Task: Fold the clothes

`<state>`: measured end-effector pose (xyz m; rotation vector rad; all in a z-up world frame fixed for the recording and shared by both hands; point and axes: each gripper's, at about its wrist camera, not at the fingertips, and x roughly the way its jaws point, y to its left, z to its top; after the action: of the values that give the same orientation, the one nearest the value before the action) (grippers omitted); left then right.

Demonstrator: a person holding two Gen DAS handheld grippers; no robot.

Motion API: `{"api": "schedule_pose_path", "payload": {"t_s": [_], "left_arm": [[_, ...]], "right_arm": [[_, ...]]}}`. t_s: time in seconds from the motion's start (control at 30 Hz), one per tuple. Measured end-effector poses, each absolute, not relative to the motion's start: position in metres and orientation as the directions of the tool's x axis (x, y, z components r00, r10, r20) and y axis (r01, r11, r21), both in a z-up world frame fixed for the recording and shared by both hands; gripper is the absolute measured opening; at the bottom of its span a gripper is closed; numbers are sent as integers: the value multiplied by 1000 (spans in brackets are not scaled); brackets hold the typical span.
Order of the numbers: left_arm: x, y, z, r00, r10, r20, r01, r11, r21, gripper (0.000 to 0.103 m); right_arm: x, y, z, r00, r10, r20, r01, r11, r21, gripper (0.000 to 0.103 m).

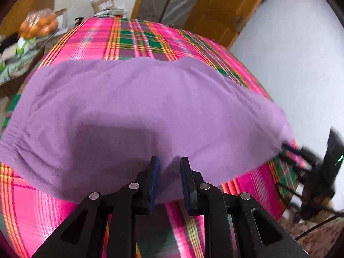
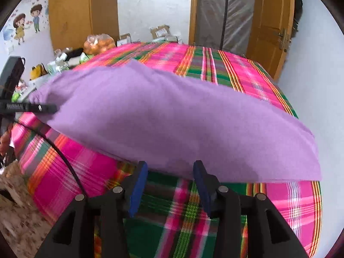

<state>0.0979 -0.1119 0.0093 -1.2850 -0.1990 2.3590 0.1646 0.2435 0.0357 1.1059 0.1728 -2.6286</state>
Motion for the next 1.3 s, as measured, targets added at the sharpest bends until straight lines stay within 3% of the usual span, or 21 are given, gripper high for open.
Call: {"api": "schedule_pose_path", "payload": {"t_s": [0.17, 0.33, 0.67, 0.77, 0.9, 1.13, 1.3], "left_arm": [[92, -72, 18, -453, 529, -717, -427, -835, -346, 21], [81, -34, 8, -391, 562, -728, -493, -796, -350, 21], [103, -40, 2, -307, 571, -762, -553, -758, -346, 21], [99, -41, 9, -331, 582, -743, -537, -764, -359, 21], [89, -35, 9, -313, 631, -710, -500, -744, -442, 21], [93, -33, 2, -252, 624, -740, -535, -727, -431, 21], [85, -44, 6, -307, 587, -749, -488, -773, -406, 21]], "right_arm": [[146, 211, 48, -689, -285, -666, 382, -924, 0, 45], [131, 192, 29, -631, -282, -722, 414, -910, -6, 45], [173, 244, 38, -628, -316, -711, 420, -907, 32, 45], [157, 268, 49, -687, -267, -676, 336, -941, 30, 45], [136, 291, 39, -692, -157, -704, 205, -979, 17, 45], [143, 338, 23, -665, -69, -744, 97, -995, 6, 45], [150, 386, 29, -685, 20, -728, -45, -999, 14, 45]]}}
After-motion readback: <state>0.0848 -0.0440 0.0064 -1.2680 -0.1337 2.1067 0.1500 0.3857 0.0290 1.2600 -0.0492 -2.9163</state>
